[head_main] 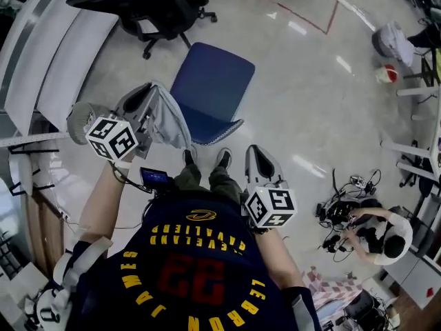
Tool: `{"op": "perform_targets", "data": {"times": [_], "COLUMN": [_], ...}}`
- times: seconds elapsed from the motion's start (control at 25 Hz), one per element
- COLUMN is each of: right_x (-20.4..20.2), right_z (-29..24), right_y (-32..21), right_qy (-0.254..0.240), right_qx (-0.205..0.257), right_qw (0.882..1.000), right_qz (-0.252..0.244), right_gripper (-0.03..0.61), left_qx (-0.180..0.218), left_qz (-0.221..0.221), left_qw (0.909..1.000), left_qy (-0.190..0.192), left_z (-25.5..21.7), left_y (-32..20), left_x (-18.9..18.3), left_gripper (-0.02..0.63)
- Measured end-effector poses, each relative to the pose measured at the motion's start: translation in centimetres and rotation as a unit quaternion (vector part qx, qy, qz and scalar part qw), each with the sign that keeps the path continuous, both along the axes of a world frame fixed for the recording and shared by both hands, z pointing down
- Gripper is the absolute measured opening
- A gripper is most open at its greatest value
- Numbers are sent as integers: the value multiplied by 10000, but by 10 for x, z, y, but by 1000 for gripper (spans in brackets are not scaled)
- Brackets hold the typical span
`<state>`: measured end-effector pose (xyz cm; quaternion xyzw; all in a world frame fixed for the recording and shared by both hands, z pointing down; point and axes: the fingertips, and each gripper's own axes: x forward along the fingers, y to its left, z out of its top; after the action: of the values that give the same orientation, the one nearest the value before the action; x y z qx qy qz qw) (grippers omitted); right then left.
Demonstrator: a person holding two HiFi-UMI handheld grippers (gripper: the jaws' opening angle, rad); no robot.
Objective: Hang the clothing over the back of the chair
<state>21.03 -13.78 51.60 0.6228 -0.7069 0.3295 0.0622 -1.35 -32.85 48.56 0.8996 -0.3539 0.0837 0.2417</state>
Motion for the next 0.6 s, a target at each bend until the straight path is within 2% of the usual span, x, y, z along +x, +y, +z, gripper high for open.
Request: {"op": "perform_targets", "data": {"times": [0.16, 0.32, 0.44, 0.6], "right_x": [6, 10, 15, 20], "right_z": [7, 12, 13, 16], "right_y": [6, 16, 22, 27], "right_qy": [47, 65, 56, 37], "right_qx": [-137, -241, -298, -342], "right_qw": [9995, 9978, 9961, 9938], "right_qz": [293, 614, 833, 1058], "right_gripper": [9, 8, 8, 8], "left_qx": [-304, -496, -743, -1181], "left_qz": [203, 626, 982, 1381], "left_qw": [9991, 9942, 9853, 9678], "left_qy": [-220, -725, -1184, -1741], "left_z": [39, 81, 120, 175], "left_y": [-33, -48, -49, -43], "left_x": [10, 25, 38, 45], "left_gripper": [46, 46, 48, 48]}}
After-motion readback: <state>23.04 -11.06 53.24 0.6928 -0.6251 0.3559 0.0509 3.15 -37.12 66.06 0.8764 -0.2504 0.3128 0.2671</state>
